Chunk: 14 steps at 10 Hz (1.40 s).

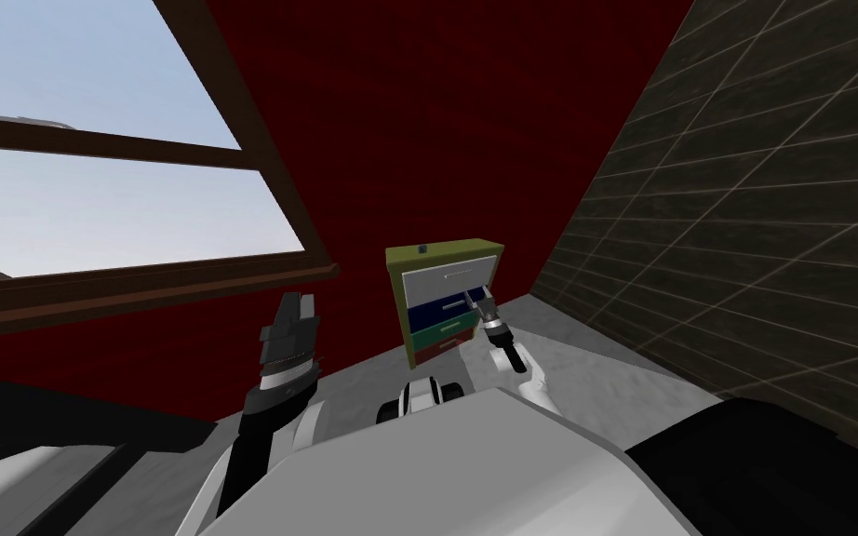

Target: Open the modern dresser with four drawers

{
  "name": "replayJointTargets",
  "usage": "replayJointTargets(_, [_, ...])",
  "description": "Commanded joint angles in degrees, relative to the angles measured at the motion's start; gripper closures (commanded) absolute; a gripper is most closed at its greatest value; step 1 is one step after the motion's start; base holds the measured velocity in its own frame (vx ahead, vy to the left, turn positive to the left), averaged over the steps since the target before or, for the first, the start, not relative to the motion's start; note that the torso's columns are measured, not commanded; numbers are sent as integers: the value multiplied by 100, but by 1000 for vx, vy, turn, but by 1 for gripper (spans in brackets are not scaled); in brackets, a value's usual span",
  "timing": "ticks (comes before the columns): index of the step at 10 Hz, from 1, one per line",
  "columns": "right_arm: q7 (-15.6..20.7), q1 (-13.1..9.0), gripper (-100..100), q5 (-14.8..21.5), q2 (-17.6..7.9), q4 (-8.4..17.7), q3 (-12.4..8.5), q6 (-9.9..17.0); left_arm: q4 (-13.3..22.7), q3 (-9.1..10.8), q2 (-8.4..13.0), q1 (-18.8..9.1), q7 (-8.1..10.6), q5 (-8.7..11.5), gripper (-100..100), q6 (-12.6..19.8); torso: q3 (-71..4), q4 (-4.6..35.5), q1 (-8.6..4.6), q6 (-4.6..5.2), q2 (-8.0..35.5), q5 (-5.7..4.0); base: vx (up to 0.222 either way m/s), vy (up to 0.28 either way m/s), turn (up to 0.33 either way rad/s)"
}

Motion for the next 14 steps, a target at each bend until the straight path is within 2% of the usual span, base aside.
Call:
replayJointTargets(1, [349, -59, -100, 63, -6, 145, -37, -52, 0, 0, 0, 0, 0, 0, 0, 0, -3, -1, 0, -1, -3, 1, 28, 15, 3])
replayJointTargets(2, [565, -124, -100, 195, -15, 417, -118, -168, 0, 0, 0, 0, 0, 0, 0, 0, 0, 0, -2, -1, 2, 0, 46, 25, -5])
replayJointTargets(4, [778, -124, -100, 195, -15, 424, -118, -168, 0, 0, 0, 0, 0, 0, 0, 0, -1, 0, 4, -1, -1, 2, 33, 21, -3])
replayJointTargets(5, [991, -182, -100, 329, -22, 702, -200, -283, 0, 0, 0, 0, 0, 0, 0, 0, 3, 2, 0, 0, 7, 1, 35, 31, 0])
replayJointTargets(7, [1202, -182, -100, 329, -22, 702, -200, -283, 0, 0, 0, 0, 0, 0, 0, 0, -1, 0, 3, 0, 0, 2, 29, 19, -1])
replayJointTargets(8, [1421, -233, -100, 464, -24, 979, -283, -396, 0, 0, 0, 0, 0, 0, 0, 0, 2, 1, -3, 0, 5, 0, 36, 16, 5])
replayJointTargets(10, [1619, -233, -100, 464, -24, 979, -283, -396, 0, 0, 0, 0, 0, 0, 0, 0, -2, 0, 1, 0, -2, 1, 30, 13, 1])
replayJointTargets(11, [1851, -278, -100, 600, -21, 1252, -366, -507, 0, 0, 0, 0, 0, 0, 0, 0, 2, 1, 0, 0, 4, 1, 31, 12, 10])
replayJointTargets(13, [2029, -278, -100, 600, -21, 1252, -366, -507, 0, 0, 0, 0, 0, 0, 0, 0, -1, 0, 3, 0, -1, 1, 28, 13, 2])
replayJointTargets(14, [2256, -317, -100, 737, -11, 1520, -450, -616, 0, 0, 0, 0, 0, 0, 0, 0, 1, 1, 2, 0, 4, 1, 37, 17, 16])
